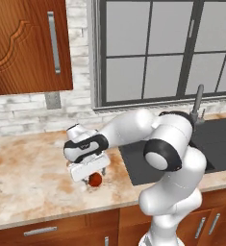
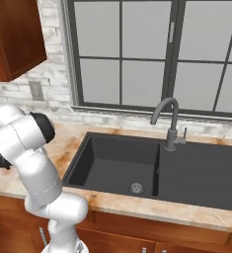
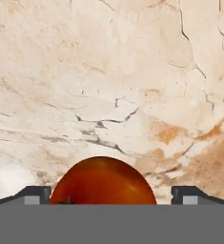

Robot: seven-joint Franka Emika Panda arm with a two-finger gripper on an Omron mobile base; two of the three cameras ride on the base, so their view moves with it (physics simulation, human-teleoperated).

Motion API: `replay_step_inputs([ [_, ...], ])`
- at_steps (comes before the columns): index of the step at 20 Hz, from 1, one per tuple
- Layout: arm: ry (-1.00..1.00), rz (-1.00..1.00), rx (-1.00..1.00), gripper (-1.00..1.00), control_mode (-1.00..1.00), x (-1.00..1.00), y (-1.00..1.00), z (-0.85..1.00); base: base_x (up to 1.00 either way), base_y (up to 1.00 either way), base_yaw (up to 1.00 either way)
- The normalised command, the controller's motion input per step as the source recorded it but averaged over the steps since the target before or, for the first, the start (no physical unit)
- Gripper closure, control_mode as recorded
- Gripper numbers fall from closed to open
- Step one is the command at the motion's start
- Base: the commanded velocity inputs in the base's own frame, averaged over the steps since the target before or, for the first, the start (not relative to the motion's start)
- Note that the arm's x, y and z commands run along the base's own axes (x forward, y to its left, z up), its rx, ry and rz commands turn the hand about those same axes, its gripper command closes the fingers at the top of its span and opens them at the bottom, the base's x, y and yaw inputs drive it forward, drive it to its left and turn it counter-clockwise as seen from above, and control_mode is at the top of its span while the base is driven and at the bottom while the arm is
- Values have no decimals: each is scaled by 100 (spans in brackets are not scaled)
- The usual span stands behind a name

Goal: Pick up all produce items and place them in the sink. Turn on the sink faucet to wash them. Then turn the sink off and put them in the tray.

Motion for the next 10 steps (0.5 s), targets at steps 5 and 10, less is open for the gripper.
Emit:
replay_step_inputs([
  [5, 0, 0, 1, -100, -100, -38, -46, -8, 0, 0, 0],
  [10, 0, 0, 0, -100, -100, -28, -14, -29, 0, 0, 0],
])
